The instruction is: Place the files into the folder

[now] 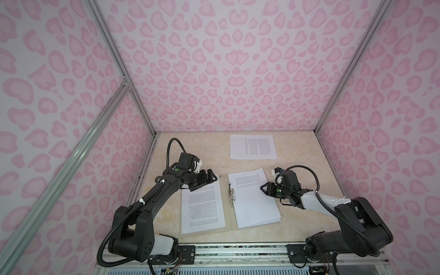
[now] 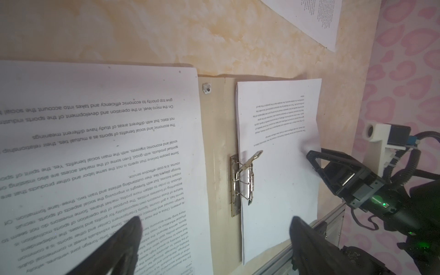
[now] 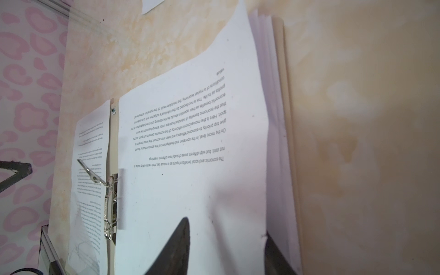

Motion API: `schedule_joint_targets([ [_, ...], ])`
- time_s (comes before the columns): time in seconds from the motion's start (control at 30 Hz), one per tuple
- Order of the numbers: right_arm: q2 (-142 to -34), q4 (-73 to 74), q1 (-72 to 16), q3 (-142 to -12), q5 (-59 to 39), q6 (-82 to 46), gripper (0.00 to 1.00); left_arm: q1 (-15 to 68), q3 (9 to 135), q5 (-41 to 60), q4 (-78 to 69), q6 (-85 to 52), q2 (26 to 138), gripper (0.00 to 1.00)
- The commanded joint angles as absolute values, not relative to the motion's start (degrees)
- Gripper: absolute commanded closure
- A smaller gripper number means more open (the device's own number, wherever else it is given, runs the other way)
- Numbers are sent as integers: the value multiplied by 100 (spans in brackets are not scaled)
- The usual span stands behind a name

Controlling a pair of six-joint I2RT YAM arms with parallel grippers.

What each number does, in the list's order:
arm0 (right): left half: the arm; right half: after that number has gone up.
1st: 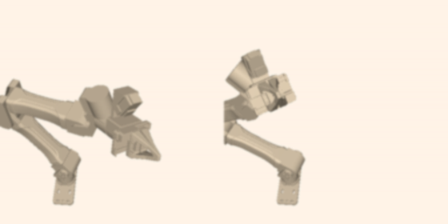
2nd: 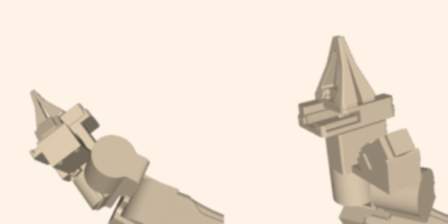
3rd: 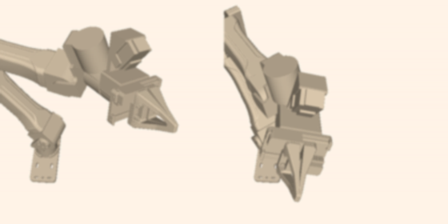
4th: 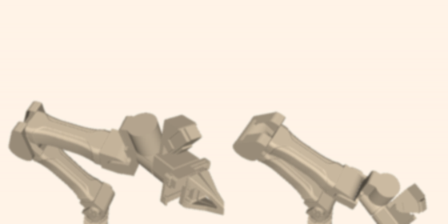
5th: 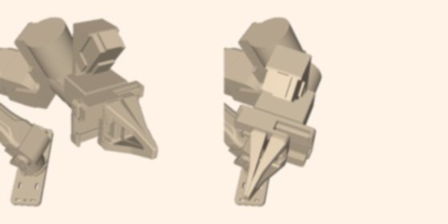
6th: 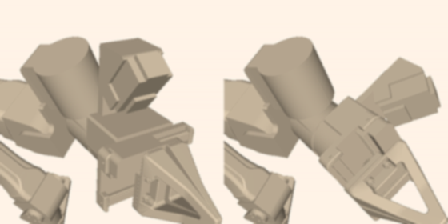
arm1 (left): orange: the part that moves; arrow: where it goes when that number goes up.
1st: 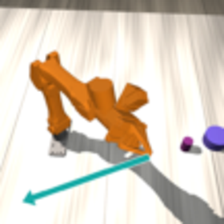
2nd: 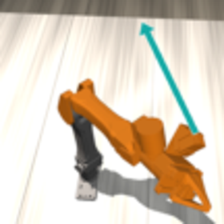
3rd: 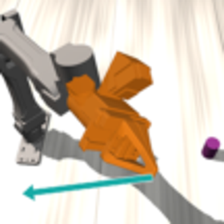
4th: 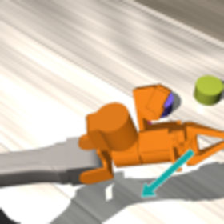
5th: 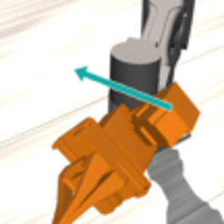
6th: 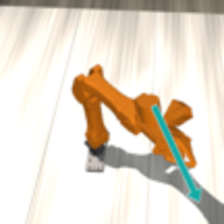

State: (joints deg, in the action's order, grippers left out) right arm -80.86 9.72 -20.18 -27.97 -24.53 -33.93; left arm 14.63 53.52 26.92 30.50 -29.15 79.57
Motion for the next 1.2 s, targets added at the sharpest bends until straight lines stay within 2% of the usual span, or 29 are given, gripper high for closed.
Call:
schedule_joint_targets([
  [0.0,-7988,672,-2099,-2817,-2007,-3430,43,1459,5413,2772,3094,-2933,7947,2],
  [0.07,-7899,404,-2173,-2850,-1727,-3444,31,1456,5414,2772,3101,-2935,7945,2],
  [0.3,-7621,-1115,-2318,-3262,101,-3566,3,1451,5408,2607,3138,-2941,7834,2],
  [0.47,-7851,-1033,-2191,-3916,400,-3289,3,1463,5508,2349,3140,-2944,7656,2],
  [0.63,-9033,-735,-1545,-5043,-464,-2927,5,1725,6148,2438,2779,-3076,8066,2],
  [0.87,-10581,-322,-1076,-6349,-987,-2870,8,1947,8318,2302,2432,-2955,10273,2],
  [1.0,-10846,-185,-963,-6585,-1249,-2977,8,2052,10070,2730,2769,-2484,11928,2],
  [1.17,-10939,-34,-838,-6559,-1569,-3137,7,2169,11729,2893,3175,-2056,13270,2],
])
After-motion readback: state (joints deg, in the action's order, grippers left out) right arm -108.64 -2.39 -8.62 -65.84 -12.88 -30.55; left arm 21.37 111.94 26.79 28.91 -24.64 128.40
